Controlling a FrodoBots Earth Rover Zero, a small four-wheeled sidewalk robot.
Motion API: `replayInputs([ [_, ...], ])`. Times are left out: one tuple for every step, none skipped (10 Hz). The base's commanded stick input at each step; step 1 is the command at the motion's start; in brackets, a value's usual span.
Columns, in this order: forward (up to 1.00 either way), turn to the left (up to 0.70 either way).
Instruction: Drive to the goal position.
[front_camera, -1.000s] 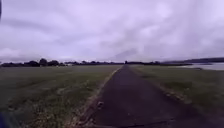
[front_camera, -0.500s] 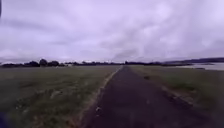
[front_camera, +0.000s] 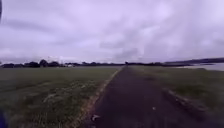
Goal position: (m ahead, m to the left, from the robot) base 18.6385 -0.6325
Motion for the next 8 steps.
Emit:
replayInputs([
  [0.45,0.0],
  [0.45,0.0],
  [0.45,0.0],
  [0.45,0.0],
  [0.45,0.0],
  [0.45,0.0],
  [0.45,0.0],
  [0.45,0.0],
])
